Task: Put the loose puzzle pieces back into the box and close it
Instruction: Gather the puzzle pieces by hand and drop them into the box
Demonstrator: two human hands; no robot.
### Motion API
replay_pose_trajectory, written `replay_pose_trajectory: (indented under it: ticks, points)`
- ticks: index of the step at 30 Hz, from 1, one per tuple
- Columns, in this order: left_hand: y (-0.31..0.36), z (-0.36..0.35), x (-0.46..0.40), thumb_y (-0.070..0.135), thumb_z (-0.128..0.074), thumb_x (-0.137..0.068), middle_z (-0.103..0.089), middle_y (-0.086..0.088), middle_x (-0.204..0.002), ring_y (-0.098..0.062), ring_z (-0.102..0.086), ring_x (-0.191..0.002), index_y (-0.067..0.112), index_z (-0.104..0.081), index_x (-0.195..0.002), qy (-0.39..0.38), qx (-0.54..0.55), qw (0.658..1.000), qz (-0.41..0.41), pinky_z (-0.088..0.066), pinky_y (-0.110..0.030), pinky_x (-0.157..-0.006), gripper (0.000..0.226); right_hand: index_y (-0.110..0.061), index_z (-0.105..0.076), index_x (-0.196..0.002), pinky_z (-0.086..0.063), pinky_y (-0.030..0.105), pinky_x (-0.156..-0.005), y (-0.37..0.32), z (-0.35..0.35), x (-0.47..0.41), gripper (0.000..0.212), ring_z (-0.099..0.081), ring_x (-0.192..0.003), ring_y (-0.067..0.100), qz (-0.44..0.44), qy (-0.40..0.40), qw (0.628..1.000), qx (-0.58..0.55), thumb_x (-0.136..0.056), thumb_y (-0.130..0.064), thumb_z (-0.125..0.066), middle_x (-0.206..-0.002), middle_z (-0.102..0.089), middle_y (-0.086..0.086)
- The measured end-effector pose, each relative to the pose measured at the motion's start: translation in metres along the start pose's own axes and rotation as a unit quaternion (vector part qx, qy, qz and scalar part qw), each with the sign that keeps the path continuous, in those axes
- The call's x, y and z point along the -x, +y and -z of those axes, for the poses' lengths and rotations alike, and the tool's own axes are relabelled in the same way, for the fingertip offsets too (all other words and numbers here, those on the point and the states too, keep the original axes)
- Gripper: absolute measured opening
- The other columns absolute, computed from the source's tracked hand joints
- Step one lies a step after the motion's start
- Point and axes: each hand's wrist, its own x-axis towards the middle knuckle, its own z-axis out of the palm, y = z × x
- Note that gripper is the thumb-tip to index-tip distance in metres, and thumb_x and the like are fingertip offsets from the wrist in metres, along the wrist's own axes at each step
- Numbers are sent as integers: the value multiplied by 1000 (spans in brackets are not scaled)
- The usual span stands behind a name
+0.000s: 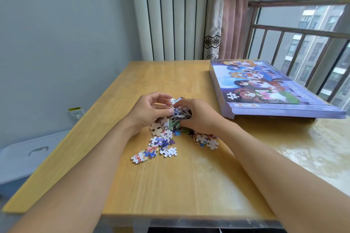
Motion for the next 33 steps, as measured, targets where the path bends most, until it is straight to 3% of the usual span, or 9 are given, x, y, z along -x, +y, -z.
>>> replay_pose_trajectory:
  ticks: [5, 10, 13, 17, 20, 24, 28, 30, 33]
  points:
    - [0, -2, -4, 25, -71, -93, -73, -9, -107, -19, -71, -98, 15, -73, -109, 40, 23, 999, 12, -61, -34, -83, 20, -16, -69, -113, -40, 27, -68, 4, 3, 1, 28, -64, -87, 20, 11, 59, 998, -11, -87, -26, -75, -95, -71, -3]
    - [3, 0, -6, 30, -60, -100, -72, -4, -93, -17, -69, -88, 8, -72, -106, 80, 62, 995, 16, -58, -33, -75, 25, -15, -72, -112, -44, 25, -67, 7, 10, 1, 33, -64, -80, 15, -47, 141, 986, -76, -82, -22, -81, -93, -72, -1]
    - [1, 1, -8, 31, -59, -100, -73, -4, -92, -17, -69, -87, 10, -72, -102, 98, 64, 993, 21, -58, -34, -75, 24, -17, -74, -104, -48, 22, -54, 11, 12, -1, 28, -67, -66, 9, -109, 156, 963, -190, -80, -27, -83, -83, -72, -4]
    - [2, -2, -7, 29, -59, -101, -71, -3, -90, -15, -68, -85, 9, -72, -103, 90, 57, 994, 18, -58, -27, -68, 24, -8, -72, -107, -61, 47, -82, 10, 19, -1, 40, -75, -91, 26, -199, 155, 856, -451, -76, -27, -88, -100, -77, 9]
    - [3, -5, -6, 26, -61, -100, -71, -2, -89, -16, -68, -85, 8, -71, -105, 88, 43, 995, 9, -57, -25, -66, 21, 4, -66, -111, -62, 40, -78, -2, 27, 3, 29, -74, -90, 27, -225, 110, 760, -599, -87, -10, -76, -103, -75, 17]
    - [4, -12, -1, 25, -73, -90, -73, -3, -94, -14, -70, -85, 18, -72, -103, 72, -25, 996, -49, -57, -25, -66, 15, 9, -63, -114, -62, 38, -80, -6, 27, 1, 31, -72, -88, 30, -263, 91, 670, -688, -93, -13, -70, -111, -70, 23]
    - [8, -25, 2, 22, -80, -84, -70, -2, -94, -14, -70, -78, 19, -66, -117, 44, -18, 997, -68, -56, -25, -61, 36, 3, -64, -110, -59, 38, -90, -8, 22, 0, 25, -67, -91, 27, -277, 40, 644, -712, -99, -19, -62, -107, -69, 21]
    - [7, -28, 2, 19, -77, -87, -70, -3, -94, -17, -72, -81, 16, -64, -120, 39, 2, 998, -57, -56, -25, -60, 36, 3, -63, -108, -54, 41, -98, -9, 22, 2, 25, -67, -92, 28, -280, 29, 626, -727, -100, -20, -59, -106, -69, 21]
    - [5, -28, 1, 16, -76, -88, -70, -2, -92, -15, -73, -81, 16, -64, -118, 35, 14, 998, -51, -56, -24, -61, 32, 5, -60, -111, -57, 41, -94, -10, 23, 3, 23, -69, -91, 30, -284, 33, 607, -742, -99, -15, -58, -106, -69, 23]
